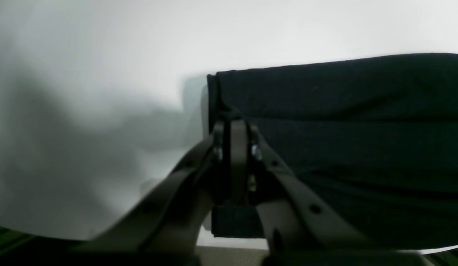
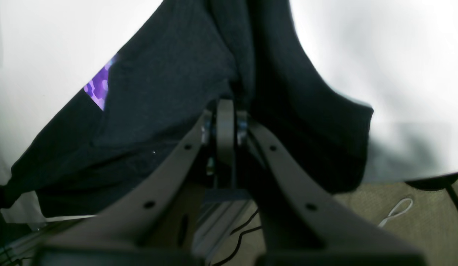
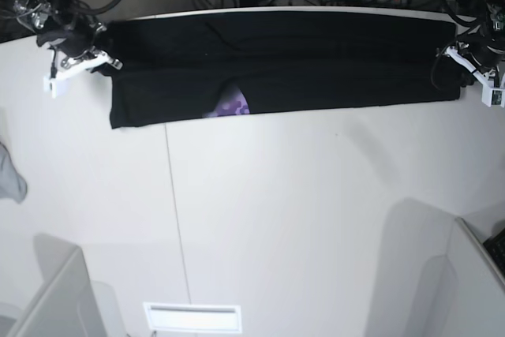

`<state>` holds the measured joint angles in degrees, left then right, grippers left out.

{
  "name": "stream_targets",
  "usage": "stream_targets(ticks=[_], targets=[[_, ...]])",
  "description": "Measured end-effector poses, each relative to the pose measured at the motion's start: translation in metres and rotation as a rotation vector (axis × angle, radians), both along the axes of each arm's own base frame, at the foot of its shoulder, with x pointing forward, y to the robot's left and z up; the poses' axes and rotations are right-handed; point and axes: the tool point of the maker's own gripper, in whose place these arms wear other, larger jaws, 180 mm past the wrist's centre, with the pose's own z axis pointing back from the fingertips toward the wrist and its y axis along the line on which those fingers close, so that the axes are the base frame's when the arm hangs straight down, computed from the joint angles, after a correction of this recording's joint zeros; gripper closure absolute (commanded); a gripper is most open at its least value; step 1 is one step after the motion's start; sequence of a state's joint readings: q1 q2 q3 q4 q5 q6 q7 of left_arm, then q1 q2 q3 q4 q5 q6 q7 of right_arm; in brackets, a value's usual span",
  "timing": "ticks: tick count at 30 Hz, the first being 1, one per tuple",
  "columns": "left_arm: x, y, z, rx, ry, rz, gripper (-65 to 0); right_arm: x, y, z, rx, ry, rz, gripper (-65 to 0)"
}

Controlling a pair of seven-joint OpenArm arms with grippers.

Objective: Fold the T-shirt properly
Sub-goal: 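Lay the folded edge onto the first edge with both grippers, then open both grippers at the folded edge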

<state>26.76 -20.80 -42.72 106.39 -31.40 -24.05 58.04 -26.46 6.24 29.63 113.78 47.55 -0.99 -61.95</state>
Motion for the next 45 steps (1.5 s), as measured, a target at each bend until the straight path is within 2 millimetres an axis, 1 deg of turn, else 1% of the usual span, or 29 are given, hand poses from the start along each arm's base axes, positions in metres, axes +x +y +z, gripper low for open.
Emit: stream_targets(ticks=[10, 15, 22, 23, 24, 26, 27, 28, 30, 32, 34, 36, 37, 38, 39, 40, 41, 42, 43, 44, 45], targets=[[0.000, -0.001, -0.002, -0.004, 0.004, 0.000, 0.0, -0.001, 0.000, -0.002, 0.001, 0.006, -0.001, 0.0], [0.000, -0.001, -0.002, -0.004, 0.004, 0.000, 0.0, -0.009, 0.001, -0.005, 0.004, 0.027, -0.002, 0.0], [0.000, -0.001, -0.001, -0.004, 0.001, 0.000, 0.0, -0.012, 0.003, -0.006, 0.013, 0.045, 0.010, 0.0], [0.000, -0.001, -0.002, -0.004, 0.001, 0.000, 0.0, -0.012, 0.003, -0.006, 0.013, 0.045, 0.010, -1.5], [0.000, -0.001, -0.001, -0.004, 0.001, 0.000, 0.0, -0.011, 0.003, -0.006, 0.013, 0.044, 0.010, -8.1], [0.000, 0.000, -0.001, -0.003, 0.001, 0.000, -9.7, -0.012, 0.003, -0.006, 0.012, 0.044, 0.009, -19.2], [0.000, 0.000, -0.001, -0.003, 0.000, 0.000, -16.1, -0.011, 0.002, -0.006, 0.011, 0.043, 0.008, -23.1], [0.000, 0.000, -0.001, -0.001, 0.001, 0.000, -21.2, -0.011, 0.002, -0.006, 0.010, 0.041, 0.006, -24.9], [0.000, 0.000, -0.001, -0.003, 0.001, 0.001, -30.3, -0.011, 0.001, -0.006, 0.009, 0.040, 0.004, -24.8], [0.000, 0.001, 0.000, -0.001, -0.002, 0.003, -37.8, -0.011, 0.001, -0.006, 0.009, 0.040, 0.004, -24.8], [-0.002, 0.009, 0.006, 0.004, -0.022, 0.033, -40.8, -0.003, -0.004, -0.002, -0.011, -0.009, -0.024, -24.8], [-0.005, 0.021, 0.013, 0.025, -0.039, 0.073, -40.8, 0.006, -0.008, 0.002, -0.043, -0.076, -0.050, -21.8], [-0.007, 0.025, 0.014, 0.027, -0.051, 0.096, -40.8, 0.010, -0.004, 0.002, -0.049, -0.102, -0.044, -18.8], [-0.008, 0.024, 0.015, 0.022, -0.059, 0.109, -40.6, 0.012, 0.003, 0.002, -0.050, -0.121, -0.030, -14.0], [-0.009, 0.021, 0.014, 0.017, -0.059, 0.110, -38.8, 0.014, 0.013, 0.002, -0.036, -0.133, -0.012, -7.8], [-0.008, 0.017, 0.013, 0.005, -0.066, 0.108, -35.1, 0.020, 0.019, 0.003, -0.035, -0.161, 0.002, -1.5], [-0.008, 0.013, 0.013, -0.007, -0.074, 0.108, -28.0, 0.026, 0.025, 0.006, -0.034, -0.188, 0.027, 0.0], [-0.007, 0.011, 0.012, -0.011, -0.074, 0.108, -18.9, 0.034, 0.030, 0.009, -0.036, -0.216, 0.049, 0.0], [-0.007, 0.009, 0.009, -0.013, -0.068, 0.105, -7.6, 0.044, 0.031, 0.007, -0.042, -0.233, 0.060, 0.0], [-0.007, 0.006, 0.008, -0.019, -0.069, 0.103, 0.0, 0.051, 0.031, 0.004, -0.040, -0.233, 0.064, 0.0], [-0.006, 0.003, 0.006, -0.026, -0.067, 0.098, 0.0, 0.058, 0.032, 0.000, -0.032, -0.231, 0.063, 0.0]])
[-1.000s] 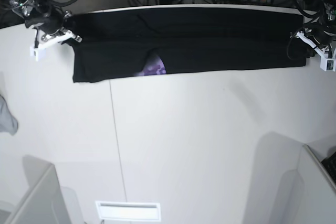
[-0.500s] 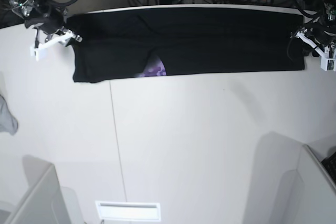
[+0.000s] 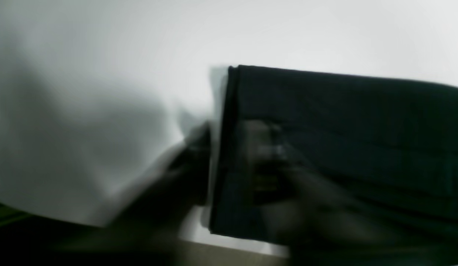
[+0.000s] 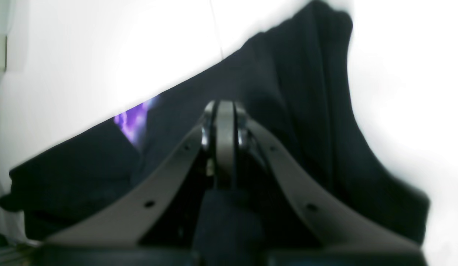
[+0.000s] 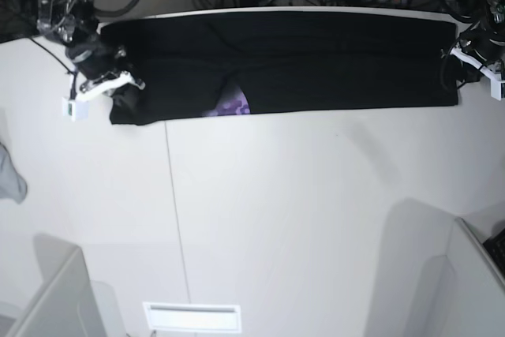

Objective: Fold the T-shirt properly
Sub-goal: 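Open both grippers at the folded edge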

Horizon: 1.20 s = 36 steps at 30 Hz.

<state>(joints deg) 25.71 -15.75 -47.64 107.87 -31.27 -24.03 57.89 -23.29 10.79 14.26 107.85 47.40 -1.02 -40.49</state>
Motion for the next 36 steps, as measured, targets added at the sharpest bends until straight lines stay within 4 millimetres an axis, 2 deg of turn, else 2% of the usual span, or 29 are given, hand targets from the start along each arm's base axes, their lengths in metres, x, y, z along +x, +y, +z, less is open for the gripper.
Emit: stream_targets(ticks=[3, 6, 10, 15, 20, 22, 26, 28, 30, 32, 34, 36], targets=[[0.005, -0.004, -0.001, -0.020, -0.022, 0.011, 0.0, 0.011, -0.001, -0.012, 0.020, 0.018, -0.015, 0.0], [0.002, -0.002, -0.002, -0.015, -0.014, 0.015, 0.0, 0.016, -0.014, -0.032, -0.037, 0.070, -0.030, 0.0], [0.001, -0.002, -0.002, -0.013, -0.010, 0.016, 0.0, 0.027, -0.028, -0.042, -0.111, 0.083, -0.047, 0.0], [0.001, -0.002, -0.002, -0.013, -0.010, 0.016, 0.0, 0.022, -0.046, -0.062, -0.108, 0.139, -0.101, 0.0], [0.001, -0.002, -0.003, -0.012, -0.008, 0.017, 0.0, 0.026, -0.062, -0.060, -0.117, 0.136, -0.150, 0.0], [0.003, -0.003, -0.002, -0.014, -0.014, 0.013, 0.0, 0.025, -0.065, -0.050, -0.140, 0.116, -0.149, 0.0], [0.002, -0.005, -0.004, -0.019, -0.009, 0.012, 0.0, 0.026, -0.050, -0.002, -0.178, -0.009, -0.095, 0.0], [0.002, -0.006, -0.005, -0.024, -0.011, 0.016, 0.0, 0.019, -0.027, 0.011, -0.183, -0.032, -0.025, 0.0], [0.003, -0.010, -0.007, -0.042, -0.023, 0.023, 0.0, 0.003, -0.001, 0.007, -0.145, 0.002, 0.045, 0.0], [0.009, -0.012, -0.009, -0.061, -0.056, 0.034, 0.0, -0.015, 0.014, -0.007, -0.116, 0.053, 0.072, 0.0], [0.010, -0.010, -0.017, -0.086, -0.070, 0.053, 0.0, -0.026, 0.012, -0.023, -0.118, 0.091, 0.044, 0.0], [0.007, -0.014, -0.037, -0.108, -0.030, 0.050, 0.0, -0.034, 0.002, -0.040, -0.166, 0.130, 0.032, 0.0]])
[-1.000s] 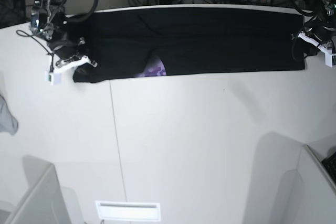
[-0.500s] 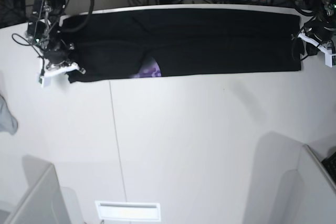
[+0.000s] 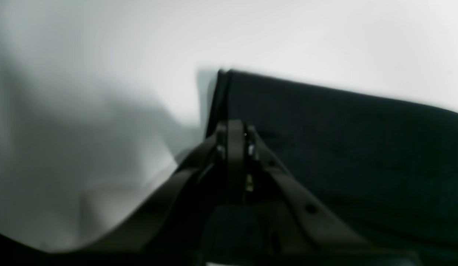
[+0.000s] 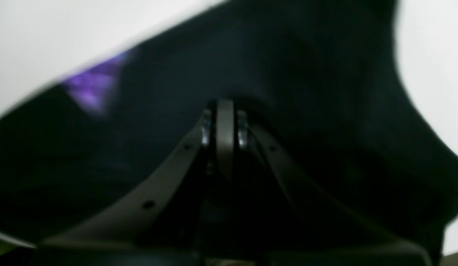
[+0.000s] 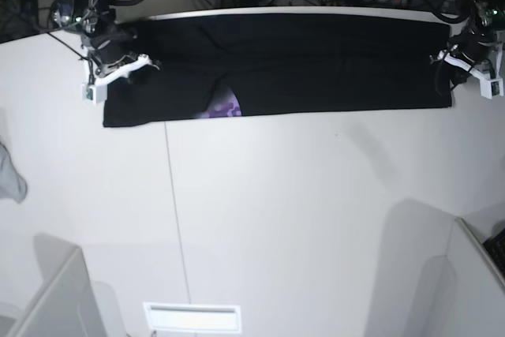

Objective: Fold the T-shirt properly
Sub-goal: 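Open both grippers at the folded edge, then move both grippers inward and grasp the strip's two ends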

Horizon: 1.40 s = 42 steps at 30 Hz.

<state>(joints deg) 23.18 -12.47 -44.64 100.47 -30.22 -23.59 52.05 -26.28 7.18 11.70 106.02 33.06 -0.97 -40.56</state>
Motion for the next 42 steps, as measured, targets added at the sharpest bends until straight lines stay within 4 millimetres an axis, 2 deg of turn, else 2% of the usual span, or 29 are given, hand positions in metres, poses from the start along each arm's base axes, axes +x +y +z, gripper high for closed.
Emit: stream_targets(ticks=[3, 5, 9, 13, 19, 23, 25, 28, 31, 34, 36, 39, 42], targets=[[0.001, -0.017, -0.029, -0.061, 0.014, -0.020, 0.0, -0.007, -0.008, -0.017, -0.059, 0.030, -0.013, 0.0], [-0.002, -0.018, -0.047, -0.028, 0.060, -0.043, 0.0, -0.006, -0.008, -0.022, -0.064, 0.021, -0.028, 0.0], [0.023, -0.013, -0.053, 0.043, 0.049, -0.065, 0.0, 0.001, -0.010, -0.028, -0.067, 0.010, -0.031, 0.0], [0.042, -0.015, -0.053, 0.026, 0.018, -0.051, 0.0, 0.031, -0.013, -0.032, -0.063, -0.032, -0.044, 0.0], [0.067, -0.017, -0.047, 0.014, 0.008, -0.048, 0.0, 0.066, -0.016, -0.031, -0.051, -0.054, -0.059, 0.0], [0.074, -0.020, -0.040, 0.009, 0.085, -0.057, 0.0, 0.067, -0.014, -0.022, -0.060, -0.047, -0.053, 0.0], [0.080, -0.019, -0.021, 0.045, 0.058, -0.070, 0.0, 0.061, -0.012, -0.015, -0.077, -0.044, -0.042, 0.0], [0.089, -0.007, 0.022, 0.109, -0.038, -0.056, 0.0, 0.059, -0.004, 0.002, -0.068, -0.074, -0.029, 0.0], [0.074, 0.010, 0.040, 0.164, 0.004, -0.014, 0.0, 0.061, 0.004, 0.016, -0.059, -0.106, -0.015, 0.0], [0.071, 0.012, 0.052, 0.188, -0.011, -0.007, 0.0, 0.060, 0.003, 0.017, -0.062, -0.108, -0.013, 0.0], [0.065, 0.009, 0.049, 0.200, 0.000, -0.061, 0.0, 0.054, 0.003, 0.013, -0.063, -0.090, -0.011, 0.0], [0.045, 0.006, 0.033, 0.226, 0.090, -0.147, 0.0, 0.051, 0.004, 0.011, -0.061, -0.079, -0.011, 0.0], [0.037, 0.006, 0.031, 0.232, 0.091, -0.180, 0.0, 0.049, 0.003, 0.010, -0.062, -0.078, -0.013, 0.0]])
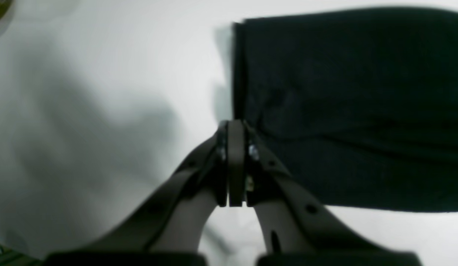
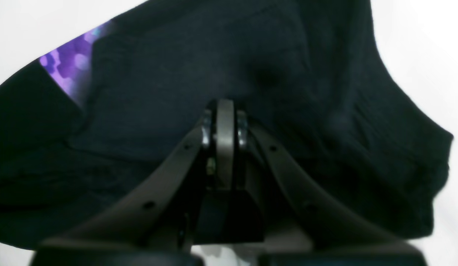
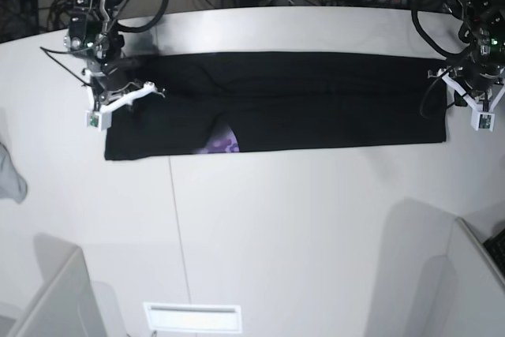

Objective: Fold the T-shirt properly
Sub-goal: 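Move both grippers inward and grasp the strip's two ends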

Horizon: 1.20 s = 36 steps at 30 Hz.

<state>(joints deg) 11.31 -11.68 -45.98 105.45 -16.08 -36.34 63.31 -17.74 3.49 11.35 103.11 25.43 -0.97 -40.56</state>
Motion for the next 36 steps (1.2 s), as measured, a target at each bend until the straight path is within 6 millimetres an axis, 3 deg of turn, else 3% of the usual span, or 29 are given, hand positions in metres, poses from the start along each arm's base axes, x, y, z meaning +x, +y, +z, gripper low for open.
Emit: stream_targets(ticks=[1, 4, 6, 8, 10, 17, 22, 26, 32, 34, 36], targets=[[0.000, 0.004, 0.003, 0.000, -0.027, 0.014, 0.0, -0.002, 0.001, -0.001, 0.000, 0.006, 0.004, 0.0], [-0.007, 0.019, 0.008, 0.004, -0.076, 0.065, -25.8, -0.001, 0.014, -0.002, 0.008, 0.005, 0.039, 0.0], [-0.015, 0.024, -0.001, -0.012, -0.053, 0.086, -44.4, -0.001, 0.023, -0.002, 0.023, 0.006, 0.061, 0.0], [-0.018, 0.023, -0.014, -0.045, -0.029, 0.090, -58.1, -0.001, 0.028, -0.003, 0.022, 0.008, 0.075, 0.0], [-0.016, 0.020, -0.025, -0.088, -0.028, 0.099, -64.0, -0.001, 0.031, -0.003, 0.023, 0.010, 0.087, 0.0], [-0.004, 0.015, -0.059, -0.222, -0.010, 0.152, -61.7, -0.001, 0.034, -0.003, 0.028, 0.009, 0.091, 0.0], [0.008, 0.014, -0.061, -0.245, -0.062, 0.152, -61.7, -0.002, 0.034, -0.004, 0.027, 0.012, 0.091, 0.0], [0.019, 0.000, -0.074, -0.297, -0.090, 0.122, -61.7, -0.002, 0.033, -0.004, 0.025, 0.013, 0.092, 0.0], [0.024, 0.001, -0.082, -0.350, -0.119, 0.139, -61.4, -0.005, 0.032, -0.006, 0.023, 0.020, 0.092, 0.0], [0.024, 0.001, -0.082, -0.353, -0.123, 0.140, -57.9, -0.005, 0.032, -0.006, 0.023, 0.020, 0.093, 0.0], [0.024, 0.001, -0.083, -0.353, -0.122, 0.141, -49.0, -0.005, 0.032, -0.006, 0.023, 0.020, 0.093, 0.0]])
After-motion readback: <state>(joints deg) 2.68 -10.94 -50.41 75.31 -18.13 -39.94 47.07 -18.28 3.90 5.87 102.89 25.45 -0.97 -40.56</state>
